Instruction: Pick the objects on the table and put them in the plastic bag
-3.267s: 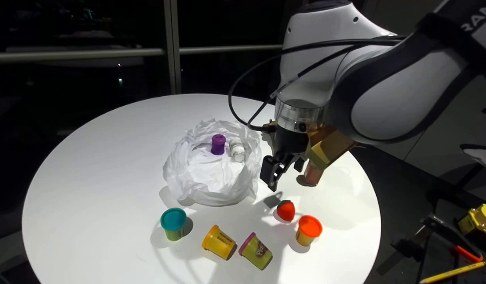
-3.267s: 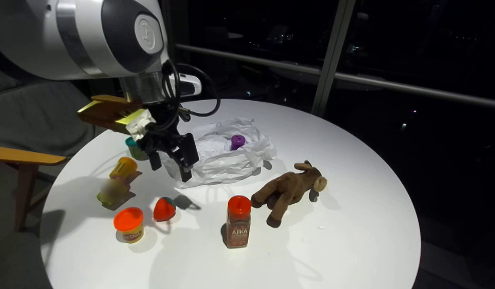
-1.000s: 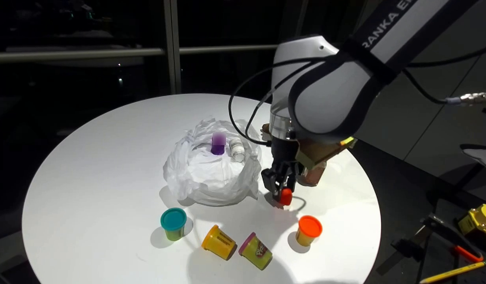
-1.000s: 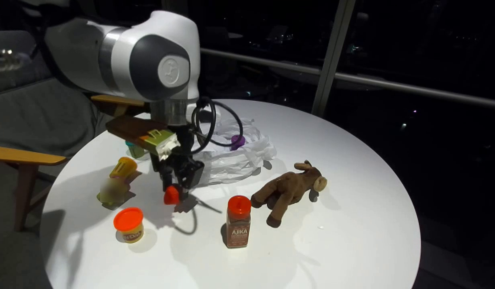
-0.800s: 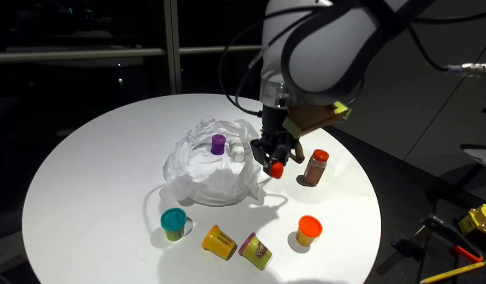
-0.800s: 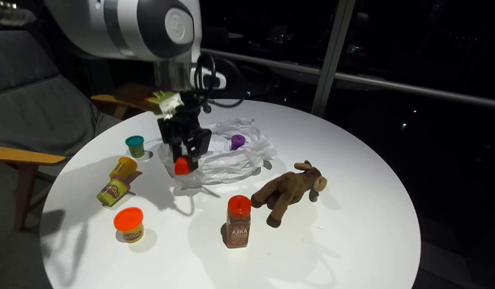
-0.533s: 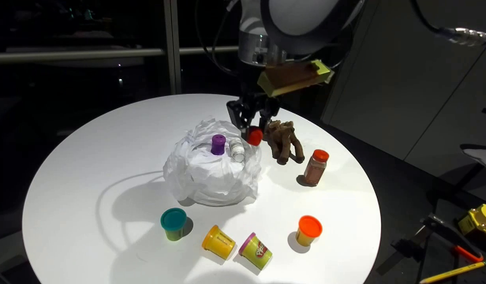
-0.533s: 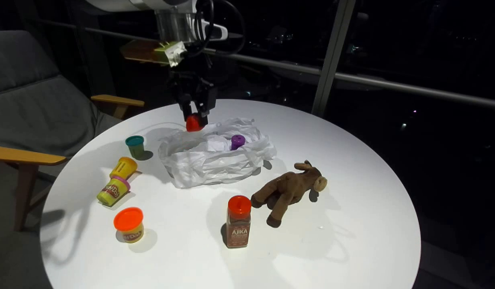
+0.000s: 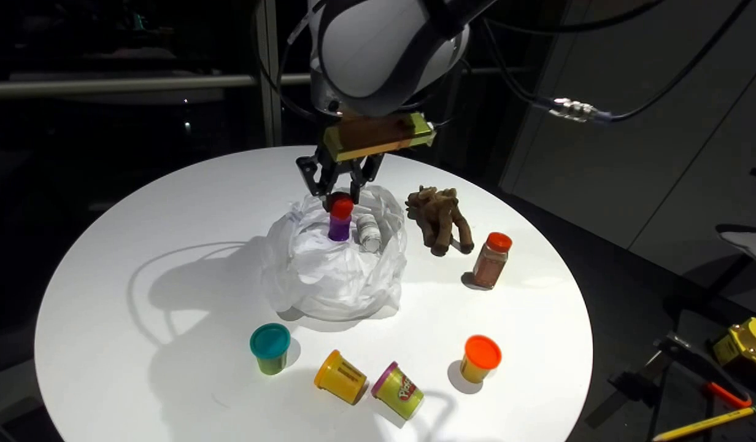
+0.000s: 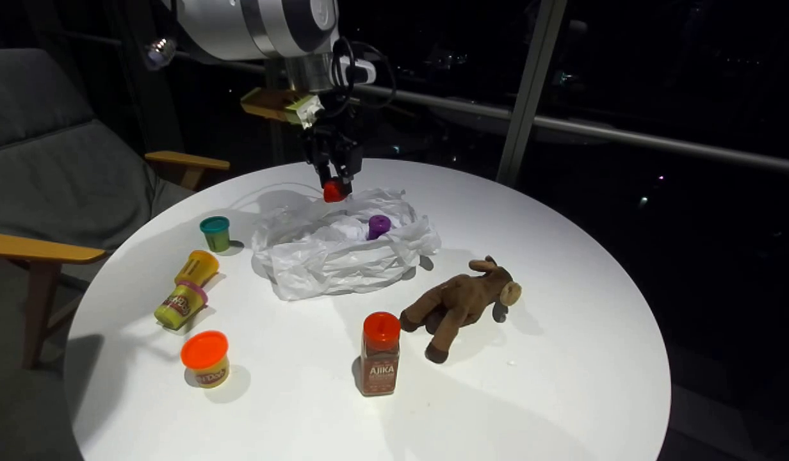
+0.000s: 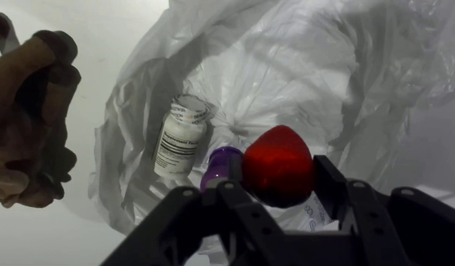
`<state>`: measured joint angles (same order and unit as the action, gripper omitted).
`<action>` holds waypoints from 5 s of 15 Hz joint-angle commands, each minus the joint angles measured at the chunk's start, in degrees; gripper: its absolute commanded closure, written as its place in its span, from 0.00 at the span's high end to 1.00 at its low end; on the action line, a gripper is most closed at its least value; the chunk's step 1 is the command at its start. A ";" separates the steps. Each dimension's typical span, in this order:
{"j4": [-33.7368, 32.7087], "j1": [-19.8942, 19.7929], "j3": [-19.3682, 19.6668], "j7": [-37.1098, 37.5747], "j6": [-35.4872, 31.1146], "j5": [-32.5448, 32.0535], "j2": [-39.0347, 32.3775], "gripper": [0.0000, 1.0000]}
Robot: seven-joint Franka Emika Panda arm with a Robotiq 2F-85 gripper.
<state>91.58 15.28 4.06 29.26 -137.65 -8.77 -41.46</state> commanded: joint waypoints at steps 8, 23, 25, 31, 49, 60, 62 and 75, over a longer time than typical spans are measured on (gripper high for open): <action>-19.82 0.28 0.33 0.40 6.86 2.98 -15.62 0.26; -19.05 3.15 -0.10 2.41 13.92 2.70 -10.91 1.00; -18.83 3.67 -2.13 -0.25 17.43 2.78 -9.66 1.00; -18.24 5.88 -6.98 -0.90 20.89 5.11 -9.82 1.00; -14.27 7.06 -9.84 -0.83 18.44 11.54 -13.73 1.00; -14.38 8.27 -8.36 -0.10 17.14 9.78 -13.36 0.28; -14.19 8.80 -6.77 1.54 19.42 8.51 -10.73 0.28; -17.89 3.76 -0.39 3.32 19.87 2.97 -9.21 0.28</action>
<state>76.76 19.95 3.51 31.75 -118.97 -5.41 -47.59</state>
